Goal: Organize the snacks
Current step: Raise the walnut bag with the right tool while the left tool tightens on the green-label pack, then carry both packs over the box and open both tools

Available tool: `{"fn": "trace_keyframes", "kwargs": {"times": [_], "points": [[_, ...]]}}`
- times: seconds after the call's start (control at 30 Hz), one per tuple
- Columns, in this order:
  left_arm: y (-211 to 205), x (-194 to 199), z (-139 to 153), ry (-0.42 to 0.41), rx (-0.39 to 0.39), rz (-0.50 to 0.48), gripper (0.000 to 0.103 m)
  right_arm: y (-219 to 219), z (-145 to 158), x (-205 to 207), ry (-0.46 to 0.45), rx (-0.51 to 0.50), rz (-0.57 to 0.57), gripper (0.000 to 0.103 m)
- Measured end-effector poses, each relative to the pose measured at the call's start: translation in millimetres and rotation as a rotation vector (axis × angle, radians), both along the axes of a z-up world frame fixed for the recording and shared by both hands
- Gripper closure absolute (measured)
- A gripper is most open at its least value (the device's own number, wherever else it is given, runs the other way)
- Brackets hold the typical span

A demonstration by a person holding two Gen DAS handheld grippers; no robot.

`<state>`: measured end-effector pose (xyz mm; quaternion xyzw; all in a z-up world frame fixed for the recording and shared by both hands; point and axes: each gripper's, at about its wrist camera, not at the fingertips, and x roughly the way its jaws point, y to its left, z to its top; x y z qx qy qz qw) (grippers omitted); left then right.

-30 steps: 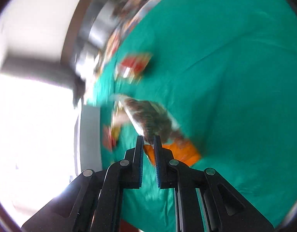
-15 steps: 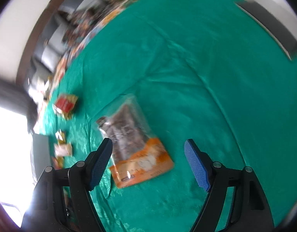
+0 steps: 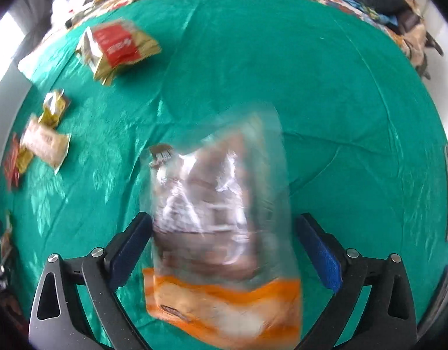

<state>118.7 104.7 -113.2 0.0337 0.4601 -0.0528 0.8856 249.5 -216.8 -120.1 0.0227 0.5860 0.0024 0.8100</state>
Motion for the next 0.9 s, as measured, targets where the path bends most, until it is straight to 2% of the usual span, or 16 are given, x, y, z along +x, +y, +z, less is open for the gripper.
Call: {"fn": "trace_keyframes", "kwargs": {"times": [0.07, 0.1, 0.17, 0.2, 0.3, 0.33, 0.37, 0.4, 0.43, 0.57, 0.6, 0.7, 0.77, 0.9], "points": [[0.1, 0.6, 0.1, -0.002, -0.006, 0.000, 0.000, 2.2, -0.7, 6.2, 0.032, -0.017, 0.005, 0.009], [0.7, 0.8, 0.6, 0.000, -0.007, -0.001, 0.000, 4.4, 1.1, 8.5, 0.037, -0.022, 0.010, 0.016], [1.6, 2.2, 1.7, 0.018, -0.004, -0.025, 0.000, 11.7, 12.4, 12.8, 0.009, -0.020, 0.028, 0.085], [2.9, 3.5, 2.6, 0.041, -0.006, -0.039, 0.000, 12.8, 17.4, 12.1, 0.007, -0.046, 0.018, 0.085], [9.2, 7.0, 8.5, 0.117, -0.070, -0.039, 0.001, 8.2, 23.7, 3.3, -0.007, 0.011, 0.019, 0.085], [11.6, 8.6, 11.6, 0.126, -0.110, -0.038, 0.007, 2.8, 27.2, -2.7, -0.028, 0.057, 0.008, 0.085], [11.1, 9.6, 13.2, 0.128, -0.118, -0.038, 0.018, -1.7, 31.8, -9.5, -0.051, 0.121, -0.001, 0.085], [9.0, 11.2, 14.0, 0.132, -0.111, -0.042, 0.023, -5.5, 35.1, -17.0, -0.067, 0.161, -0.004, 0.085], [4.5, 12.9, 15.0, 0.136, -0.092, -0.053, 0.035, -6.6, 38.3, -21.6, -0.079, 0.188, -0.004, 0.085], [-25.0, 9.4, 12.4, 0.155, 0.041, -0.143, 0.042, -10.1, 45.9, -45.8, -0.108, 0.258, 0.025, 0.085], [-25.8, 5.9, 12.5, 0.150, 0.034, -0.149, 0.045, -10.3, 49.5, -51.8, -0.114, 0.273, 0.030, 0.085], [-15.9, -5.4, 14.2, 0.138, -0.051, -0.112, 0.053, -11.4, 59.9, -64.4, -0.132, 0.300, 0.046, 0.085], [-2.5, -11.6, 20.5, 0.127, -0.140, -0.065, 0.060, -8.5, 64.1, -77.2, -0.138, 0.323, 0.052, 0.085], [13.5, -17.6, 34.0, 0.092, -0.240, -0.008, 0.064, 2.2, 65.3, -82.6, -0.114, 0.355, 0.063, 0.085]]}}
